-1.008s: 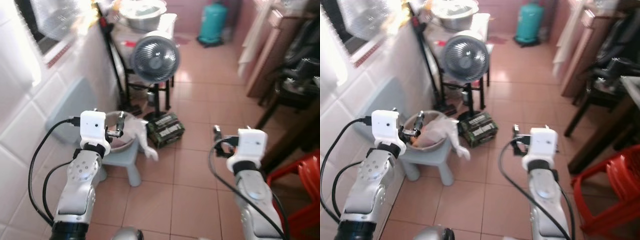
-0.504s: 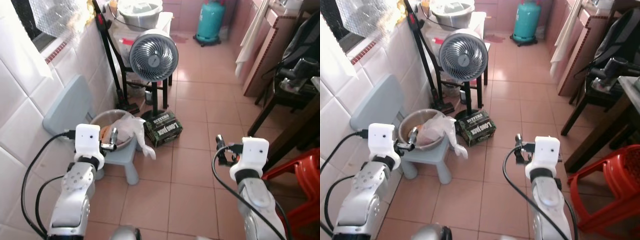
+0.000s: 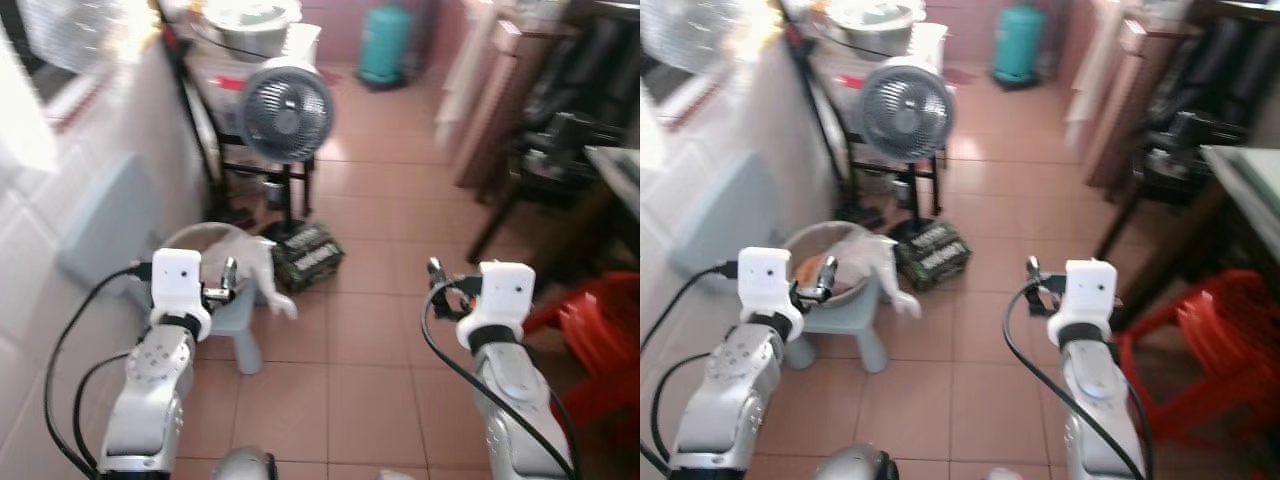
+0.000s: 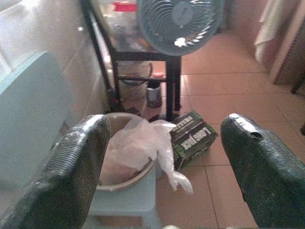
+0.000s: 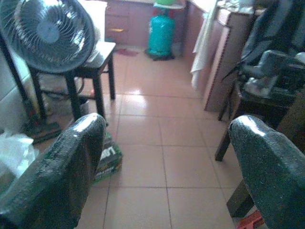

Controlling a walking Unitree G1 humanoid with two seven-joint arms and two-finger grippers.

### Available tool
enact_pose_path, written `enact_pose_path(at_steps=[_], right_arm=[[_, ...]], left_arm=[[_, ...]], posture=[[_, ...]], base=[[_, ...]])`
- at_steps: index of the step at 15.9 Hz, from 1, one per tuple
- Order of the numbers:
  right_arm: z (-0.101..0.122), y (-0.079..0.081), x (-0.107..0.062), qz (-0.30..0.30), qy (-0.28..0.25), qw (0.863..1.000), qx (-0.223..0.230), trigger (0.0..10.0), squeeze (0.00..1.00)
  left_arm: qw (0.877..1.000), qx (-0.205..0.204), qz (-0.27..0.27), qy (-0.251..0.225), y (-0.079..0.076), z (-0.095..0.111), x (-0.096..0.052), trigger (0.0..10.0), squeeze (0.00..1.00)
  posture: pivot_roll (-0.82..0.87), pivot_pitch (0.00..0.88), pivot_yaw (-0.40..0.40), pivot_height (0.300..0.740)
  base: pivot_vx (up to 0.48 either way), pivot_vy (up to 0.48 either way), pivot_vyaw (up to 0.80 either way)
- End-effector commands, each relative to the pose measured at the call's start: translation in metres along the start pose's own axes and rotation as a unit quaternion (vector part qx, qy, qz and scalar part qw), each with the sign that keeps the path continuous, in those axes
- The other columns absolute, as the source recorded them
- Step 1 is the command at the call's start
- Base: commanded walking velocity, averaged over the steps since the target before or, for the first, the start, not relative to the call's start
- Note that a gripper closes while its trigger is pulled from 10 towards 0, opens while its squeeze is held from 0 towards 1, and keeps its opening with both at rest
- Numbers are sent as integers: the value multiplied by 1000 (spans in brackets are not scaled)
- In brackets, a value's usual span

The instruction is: Setting the table

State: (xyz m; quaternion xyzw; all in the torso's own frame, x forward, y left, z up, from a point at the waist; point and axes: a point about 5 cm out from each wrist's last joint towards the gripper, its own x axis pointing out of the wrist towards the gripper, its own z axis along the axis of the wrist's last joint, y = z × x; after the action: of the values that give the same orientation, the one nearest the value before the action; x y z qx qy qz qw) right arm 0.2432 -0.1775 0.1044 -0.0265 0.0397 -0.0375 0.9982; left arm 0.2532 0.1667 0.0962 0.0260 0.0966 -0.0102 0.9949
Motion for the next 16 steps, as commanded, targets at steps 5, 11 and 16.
enact_pose_path(at_steps=[5, 11, 16], right_arm=[[-3, -2, 1, -6, 9, 1000, 1, 10000, 0], [-10, -1, -9, -12, 22, 1000, 7, 10000, 0], [-5, -3, -1, -14, 10, 1000, 6, 10000, 0]], left_arm=[[1000, 5, -12, -23, -3, 10, 5, 10000, 0], [999, -1, -27, -18, -8, 4, -2, 10000, 0], [999, -10, -28, -28, -4, 9, 3, 10000, 0]], posture=[[18, 0, 5, 740], [15, 0, 17, 740], [18, 6, 21, 740]], base=[[0, 0, -800], [0, 0, -800], [0, 0, -800]])
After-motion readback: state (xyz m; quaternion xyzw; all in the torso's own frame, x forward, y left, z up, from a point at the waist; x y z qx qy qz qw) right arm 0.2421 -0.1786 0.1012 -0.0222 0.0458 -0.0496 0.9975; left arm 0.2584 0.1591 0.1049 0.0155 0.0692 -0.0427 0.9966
